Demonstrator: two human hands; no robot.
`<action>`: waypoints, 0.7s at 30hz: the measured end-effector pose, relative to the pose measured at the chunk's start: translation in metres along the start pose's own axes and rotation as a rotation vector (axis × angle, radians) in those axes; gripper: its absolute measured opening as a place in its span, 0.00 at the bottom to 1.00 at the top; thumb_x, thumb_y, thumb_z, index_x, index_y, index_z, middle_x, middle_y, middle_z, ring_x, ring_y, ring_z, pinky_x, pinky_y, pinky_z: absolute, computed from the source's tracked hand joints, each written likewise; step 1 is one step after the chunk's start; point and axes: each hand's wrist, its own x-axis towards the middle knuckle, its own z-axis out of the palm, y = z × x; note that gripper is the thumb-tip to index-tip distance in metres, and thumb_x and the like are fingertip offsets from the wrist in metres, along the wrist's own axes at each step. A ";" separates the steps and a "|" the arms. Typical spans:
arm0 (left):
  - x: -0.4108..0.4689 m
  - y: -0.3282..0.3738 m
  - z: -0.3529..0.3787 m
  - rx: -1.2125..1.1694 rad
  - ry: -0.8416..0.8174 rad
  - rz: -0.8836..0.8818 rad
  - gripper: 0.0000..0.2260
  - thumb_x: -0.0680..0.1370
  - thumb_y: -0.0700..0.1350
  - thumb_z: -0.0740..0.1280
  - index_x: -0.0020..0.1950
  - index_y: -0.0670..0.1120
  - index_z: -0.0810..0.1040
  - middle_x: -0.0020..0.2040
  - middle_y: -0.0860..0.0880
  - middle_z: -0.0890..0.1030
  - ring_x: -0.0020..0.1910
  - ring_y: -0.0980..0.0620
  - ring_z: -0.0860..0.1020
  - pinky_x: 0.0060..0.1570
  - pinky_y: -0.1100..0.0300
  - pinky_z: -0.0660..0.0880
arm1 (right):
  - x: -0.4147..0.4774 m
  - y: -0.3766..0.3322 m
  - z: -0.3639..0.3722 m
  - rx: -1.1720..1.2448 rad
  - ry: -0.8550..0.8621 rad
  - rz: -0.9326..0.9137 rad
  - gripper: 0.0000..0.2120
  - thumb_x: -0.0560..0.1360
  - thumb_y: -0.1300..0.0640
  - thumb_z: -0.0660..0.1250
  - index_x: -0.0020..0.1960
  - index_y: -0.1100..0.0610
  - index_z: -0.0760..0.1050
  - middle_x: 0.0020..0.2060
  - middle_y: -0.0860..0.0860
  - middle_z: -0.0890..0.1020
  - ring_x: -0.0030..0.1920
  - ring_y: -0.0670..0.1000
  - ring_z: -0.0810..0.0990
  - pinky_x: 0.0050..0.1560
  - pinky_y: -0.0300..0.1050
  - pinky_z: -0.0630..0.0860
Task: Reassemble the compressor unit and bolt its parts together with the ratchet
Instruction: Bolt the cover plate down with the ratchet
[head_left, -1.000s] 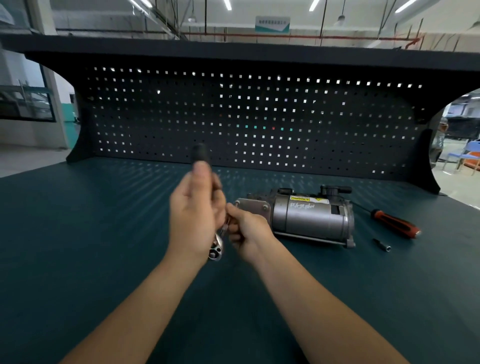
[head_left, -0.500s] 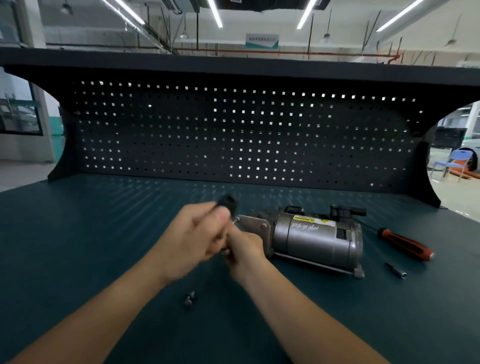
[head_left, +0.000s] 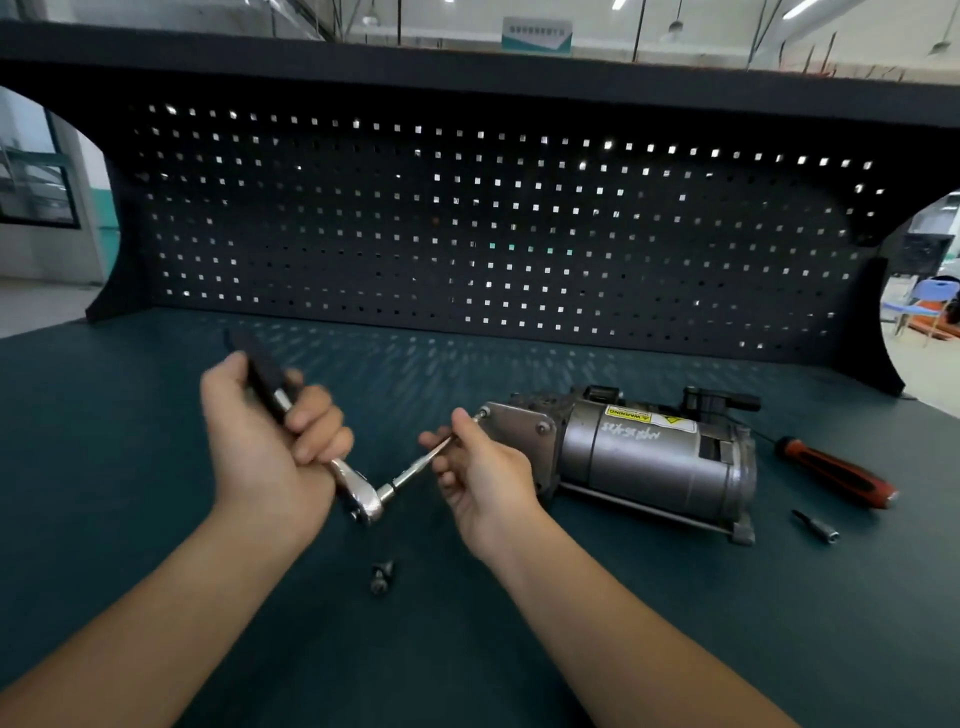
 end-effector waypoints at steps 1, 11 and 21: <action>-0.007 -0.002 0.004 0.093 -0.136 0.096 0.11 0.74 0.50 0.54 0.34 0.48 0.64 0.21 0.54 0.62 0.16 0.59 0.56 0.18 0.67 0.56 | -0.001 0.001 0.001 0.014 0.039 0.002 0.11 0.76 0.57 0.67 0.37 0.60 0.73 0.24 0.51 0.81 0.18 0.42 0.70 0.20 0.31 0.66; -0.027 -0.027 -0.004 0.828 -0.783 0.715 0.08 0.79 0.61 0.53 0.57 0.67 0.66 0.32 0.50 0.72 0.23 0.63 0.68 0.23 0.70 0.66 | -0.007 -0.002 0.001 -0.092 0.103 -0.004 0.14 0.77 0.56 0.65 0.33 0.57 0.71 0.18 0.45 0.74 0.17 0.43 0.65 0.20 0.35 0.61; 0.002 -0.013 -0.004 0.133 0.079 0.075 0.12 0.82 0.55 0.51 0.43 0.52 0.67 0.24 0.54 0.64 0.18 0.57 0.59 0.20 0.69 0.59 | -0.003 -0.001 0.001 -0.053 0.060 0.066 0.10 0.79 0.52 0.62 0.44 0.59 0.73 0.25 0.46 0.81 0.16 0.42 0.60 0.18 0.32 0.59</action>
